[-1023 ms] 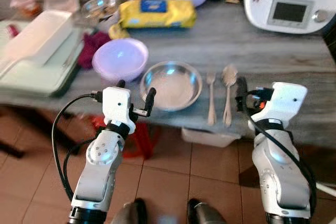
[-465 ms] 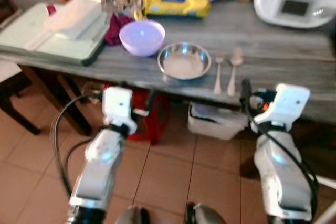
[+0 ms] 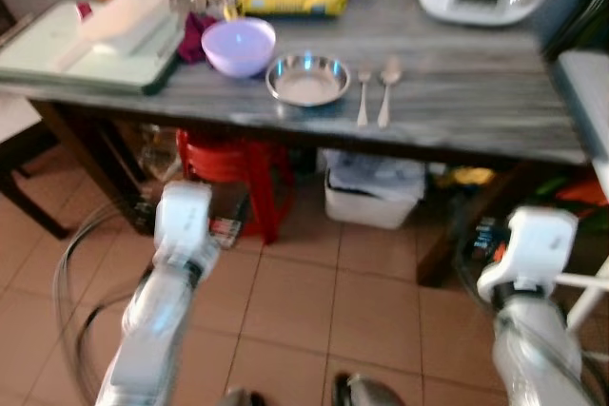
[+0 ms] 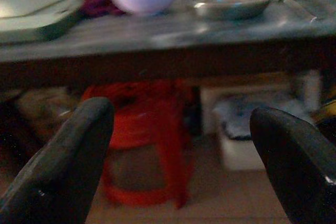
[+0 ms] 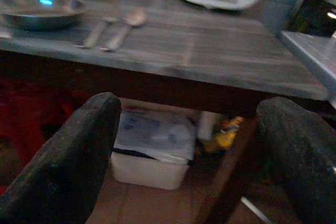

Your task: Setting the table

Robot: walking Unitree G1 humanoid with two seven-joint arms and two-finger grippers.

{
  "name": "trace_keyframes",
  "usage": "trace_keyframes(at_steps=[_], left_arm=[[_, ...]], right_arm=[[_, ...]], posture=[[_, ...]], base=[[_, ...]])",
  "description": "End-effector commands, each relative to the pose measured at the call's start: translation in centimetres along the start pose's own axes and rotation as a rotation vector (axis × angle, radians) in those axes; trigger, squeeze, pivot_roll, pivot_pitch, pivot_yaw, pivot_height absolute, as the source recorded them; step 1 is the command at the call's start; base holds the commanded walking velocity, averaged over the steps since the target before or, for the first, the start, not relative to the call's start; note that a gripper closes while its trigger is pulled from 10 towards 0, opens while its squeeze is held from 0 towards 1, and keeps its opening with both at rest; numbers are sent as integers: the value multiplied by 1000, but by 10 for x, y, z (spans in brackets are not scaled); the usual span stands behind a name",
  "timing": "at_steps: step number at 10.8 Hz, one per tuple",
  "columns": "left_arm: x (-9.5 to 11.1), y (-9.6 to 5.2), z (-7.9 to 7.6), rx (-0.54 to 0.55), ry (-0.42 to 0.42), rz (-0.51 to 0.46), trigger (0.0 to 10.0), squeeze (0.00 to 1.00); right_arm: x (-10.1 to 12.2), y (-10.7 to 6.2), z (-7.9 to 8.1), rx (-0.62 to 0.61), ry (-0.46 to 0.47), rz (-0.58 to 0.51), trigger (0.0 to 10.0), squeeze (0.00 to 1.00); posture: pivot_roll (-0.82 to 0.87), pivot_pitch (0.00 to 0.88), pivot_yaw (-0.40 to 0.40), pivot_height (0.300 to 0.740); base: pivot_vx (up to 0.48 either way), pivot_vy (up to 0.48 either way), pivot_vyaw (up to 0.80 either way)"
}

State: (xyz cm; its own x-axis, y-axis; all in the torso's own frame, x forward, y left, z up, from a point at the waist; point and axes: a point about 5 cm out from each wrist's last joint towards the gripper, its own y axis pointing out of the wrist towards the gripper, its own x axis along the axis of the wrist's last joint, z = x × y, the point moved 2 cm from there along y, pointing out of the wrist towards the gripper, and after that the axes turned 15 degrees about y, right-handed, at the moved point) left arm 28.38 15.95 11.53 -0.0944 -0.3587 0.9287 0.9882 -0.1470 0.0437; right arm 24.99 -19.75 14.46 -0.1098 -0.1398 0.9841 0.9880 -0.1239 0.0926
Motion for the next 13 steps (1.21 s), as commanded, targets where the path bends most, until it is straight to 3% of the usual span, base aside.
trace_keyframes(at_steps=[1,4,6,8,13], left_arm=[[4,-3,1,3,25,-25,10000,0],[4,-1,4,13,24,-30,10000,0],[10,2,-2,-6,8,-58,10000,0],[24,8,-6,-23,0,-118,10000,0],[31,9,-13,-87,-13,-168,10000,0]], right_arm=[[6,-5,-2,18,-20,-20,10000,0],[4,-15,4,33,-31,-23,10000,0],[9,-10,10,29,-20,-52,10000,0],[10,-5,12,29,-25,-60,10000,0],[9,5,22,74,-32,-67,10000,0]], posture=[[-144,165,24,740],[-153,165,30,740],[-159,165,31,740],[-160,158,28,740],[-142,154,28,740]], base=[[0,0,0],[0,0,0],[0,0,0],[0,0,-644],[0,0,-595]])
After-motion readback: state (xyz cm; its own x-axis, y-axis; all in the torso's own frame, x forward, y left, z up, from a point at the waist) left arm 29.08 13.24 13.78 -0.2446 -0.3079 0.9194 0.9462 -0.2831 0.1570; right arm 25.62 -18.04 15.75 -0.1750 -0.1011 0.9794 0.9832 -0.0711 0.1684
